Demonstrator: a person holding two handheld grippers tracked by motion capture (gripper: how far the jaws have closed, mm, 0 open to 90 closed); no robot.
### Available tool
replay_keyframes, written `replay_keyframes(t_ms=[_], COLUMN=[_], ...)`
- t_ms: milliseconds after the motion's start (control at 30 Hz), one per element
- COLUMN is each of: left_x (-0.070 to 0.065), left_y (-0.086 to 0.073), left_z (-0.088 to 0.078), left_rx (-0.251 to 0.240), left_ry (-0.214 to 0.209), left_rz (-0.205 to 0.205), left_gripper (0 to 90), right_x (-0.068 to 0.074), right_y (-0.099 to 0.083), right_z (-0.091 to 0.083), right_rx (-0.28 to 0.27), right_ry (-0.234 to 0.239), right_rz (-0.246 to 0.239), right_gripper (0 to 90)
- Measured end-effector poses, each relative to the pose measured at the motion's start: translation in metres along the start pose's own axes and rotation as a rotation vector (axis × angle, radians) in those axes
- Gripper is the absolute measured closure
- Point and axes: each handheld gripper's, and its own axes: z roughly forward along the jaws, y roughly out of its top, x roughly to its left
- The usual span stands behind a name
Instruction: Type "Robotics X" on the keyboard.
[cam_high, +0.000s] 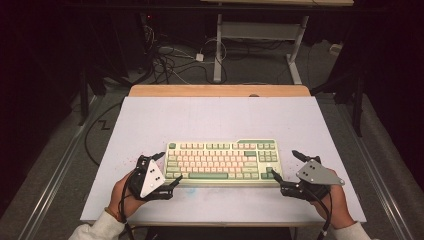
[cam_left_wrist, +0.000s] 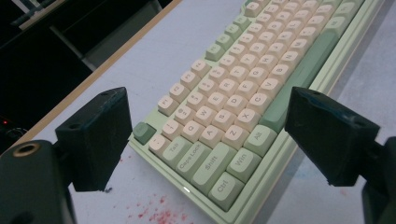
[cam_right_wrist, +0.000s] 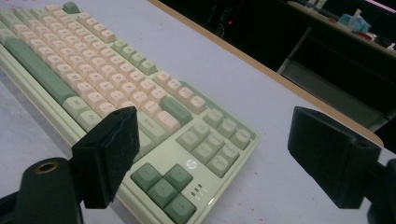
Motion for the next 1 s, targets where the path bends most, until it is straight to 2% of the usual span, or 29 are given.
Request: replay_keyframes(t_ms=[300, 633, 833, 1000], left_x=[0.003, 0.006, 0.007, 0.005], left_y=[-0.014, -0.03, -0.042, -0.048], left_z=[-0.003, -0.005, -0.01, -0.01], left_rx=[0.027, 0.078, 0.104, 0.131], left_ry=[0.006, 0.023, 0.019, 0.009], left_rz=[-0.022, -0.048, -0.066, -0.079], left_gripper=[14.5, 14.5, 14.5, 14.5], right_x=[-0.007, -0.016, -0.017, -0.019], right_y=[-0.011, -0.025, -0.036, -0.045], right_z=[-0.004, -0.007, -0.01, -0.013], right_rx=[0.009, 0.03, 0.055, 0.059], right_ry=[-0.023, -0.049, -0.052, -0.061], right_rz=[0.014, 0.04, 0.044, 0.07], right_gripper=[17.2, 17.2, 17.2, 17.2])
